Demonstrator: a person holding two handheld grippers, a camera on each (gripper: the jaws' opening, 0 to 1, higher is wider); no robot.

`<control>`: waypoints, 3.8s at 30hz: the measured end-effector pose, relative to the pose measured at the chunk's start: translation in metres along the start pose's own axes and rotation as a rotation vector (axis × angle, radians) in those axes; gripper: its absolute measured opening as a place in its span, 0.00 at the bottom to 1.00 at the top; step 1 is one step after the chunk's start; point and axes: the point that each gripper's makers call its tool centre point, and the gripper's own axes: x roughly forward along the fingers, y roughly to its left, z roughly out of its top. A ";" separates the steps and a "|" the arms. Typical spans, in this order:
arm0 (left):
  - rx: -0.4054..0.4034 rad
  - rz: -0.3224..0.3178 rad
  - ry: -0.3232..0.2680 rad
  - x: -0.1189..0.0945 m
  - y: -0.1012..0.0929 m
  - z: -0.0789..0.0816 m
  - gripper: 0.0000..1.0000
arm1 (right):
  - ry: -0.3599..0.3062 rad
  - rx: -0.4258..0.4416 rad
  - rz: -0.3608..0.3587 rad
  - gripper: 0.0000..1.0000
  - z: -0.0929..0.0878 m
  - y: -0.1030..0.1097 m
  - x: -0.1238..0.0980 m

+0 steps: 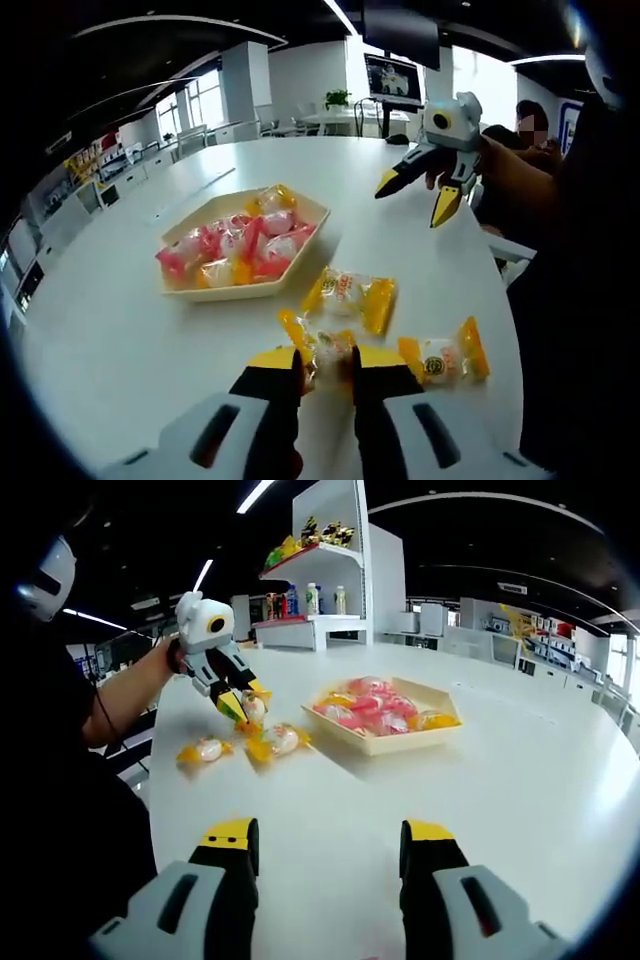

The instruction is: Pick up the marshmallows scattered on the table and place them into the bowl on the table

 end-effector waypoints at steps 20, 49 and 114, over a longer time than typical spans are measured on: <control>0.010 0.019 -0.018 -0.004 0.003 0.003 0.19 | 0.005 -0.004 0.006 0.56 0.000 0.001 0.003; 0.058 0.051 -0.071 -0.008 0.002 0.020 0.19 | 0.008 0.003 0.002 0.56 -0.004 0.001 0.001; 0.050 0.122 -0.312 -0.005 0.023 0.077 0.18 | -0.001 -0.006 -0.003 0.56 -0.004 0.000 -0.004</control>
